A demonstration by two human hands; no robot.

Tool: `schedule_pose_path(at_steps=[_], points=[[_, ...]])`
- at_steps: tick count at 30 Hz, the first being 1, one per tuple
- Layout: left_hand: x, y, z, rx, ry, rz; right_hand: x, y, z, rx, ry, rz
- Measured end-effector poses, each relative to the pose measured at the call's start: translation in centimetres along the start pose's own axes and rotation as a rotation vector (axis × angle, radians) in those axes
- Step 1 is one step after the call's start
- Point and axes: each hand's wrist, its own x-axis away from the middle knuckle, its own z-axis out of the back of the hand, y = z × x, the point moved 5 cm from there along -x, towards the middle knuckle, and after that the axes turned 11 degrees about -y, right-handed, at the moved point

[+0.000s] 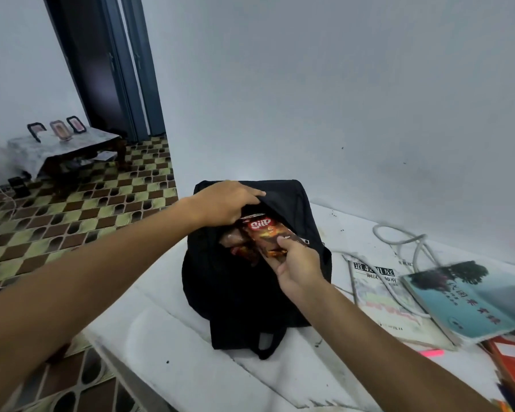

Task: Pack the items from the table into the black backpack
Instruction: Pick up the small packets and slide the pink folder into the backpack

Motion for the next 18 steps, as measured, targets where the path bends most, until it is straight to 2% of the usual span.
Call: schedule_pose_path(at_steps=[4, 6, 8, 9, 11, 13, 18], points=[[-0.7, -0.7, 1.4, 0.004, -0.033, -0.030, -3.6, 0.1, -2.9, -0.008, 0.091, 0.080], [-1.1, -1.0, 2.1, 0.026, -0.008, -0.025, -5.3, 0.4, -4.3, -0.031, 0.089, 0.110], [-1.3, -1.5, 2.8, 0.063, 0.039, -0.023, -6.5, 0.2, -5.4, 0.051, 0.096, 0.150], [-1.4, -1.7, 3.0, 0.082, 0.056, -0.023, -7.1, -0.1, -5.7, 0.195, 0.114, 0.172], [-1.3, -2.1, 3.3, 0.118, 0.070, -0.023, -8.0, -1.5, -6.3, 0.715, 0.142, 0.225], [-1.2, -2.3, 3.4, 0.152, 0.080, -0.028, -8.6, -2.7, -6.9, 1.203, 0.097, 0.287], [-1.5, -2.5, 2.6, 0.187, 0.067, -0.035, -9.7, -3.0, -8.3, 1.915, -0.054, 0.283]])
